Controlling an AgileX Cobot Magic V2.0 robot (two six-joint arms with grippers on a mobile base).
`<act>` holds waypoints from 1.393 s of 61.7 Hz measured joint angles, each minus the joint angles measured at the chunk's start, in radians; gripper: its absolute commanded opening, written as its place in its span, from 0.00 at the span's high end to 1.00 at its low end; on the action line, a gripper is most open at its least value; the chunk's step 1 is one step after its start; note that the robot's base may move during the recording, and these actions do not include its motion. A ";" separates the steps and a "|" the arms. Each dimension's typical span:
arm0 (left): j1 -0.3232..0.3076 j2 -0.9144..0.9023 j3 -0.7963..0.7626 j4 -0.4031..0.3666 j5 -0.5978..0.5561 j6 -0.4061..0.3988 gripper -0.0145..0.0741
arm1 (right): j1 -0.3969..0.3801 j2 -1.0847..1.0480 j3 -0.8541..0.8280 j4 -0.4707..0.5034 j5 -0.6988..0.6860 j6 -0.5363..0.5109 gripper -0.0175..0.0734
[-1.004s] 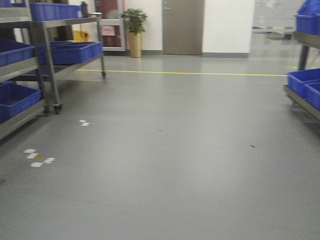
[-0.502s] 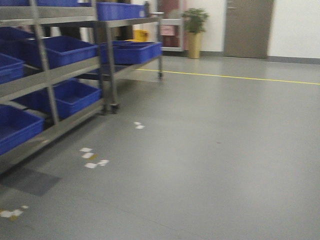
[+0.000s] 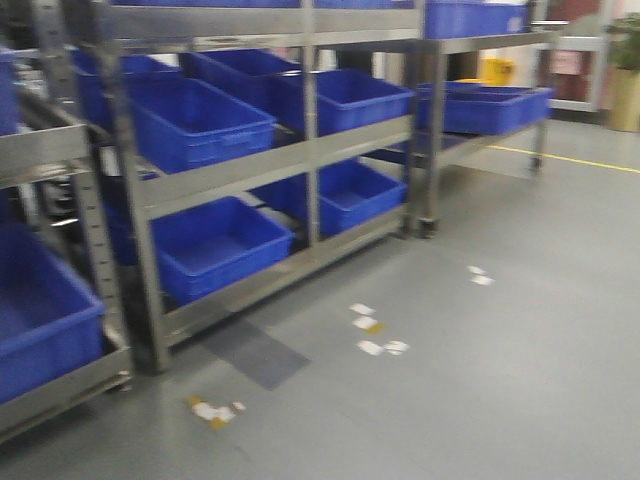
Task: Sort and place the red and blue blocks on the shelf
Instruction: 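Drive the base down the aisle to the shelf of blue bins, then extend both grippers over two adjacent blue bins on the shelf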
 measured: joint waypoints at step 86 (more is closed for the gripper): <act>0.000 0.000 0.000 0.000 0.000 0.000 0.70 | 0.000 0.000 0.000 0.000 0.000 0.000 0.76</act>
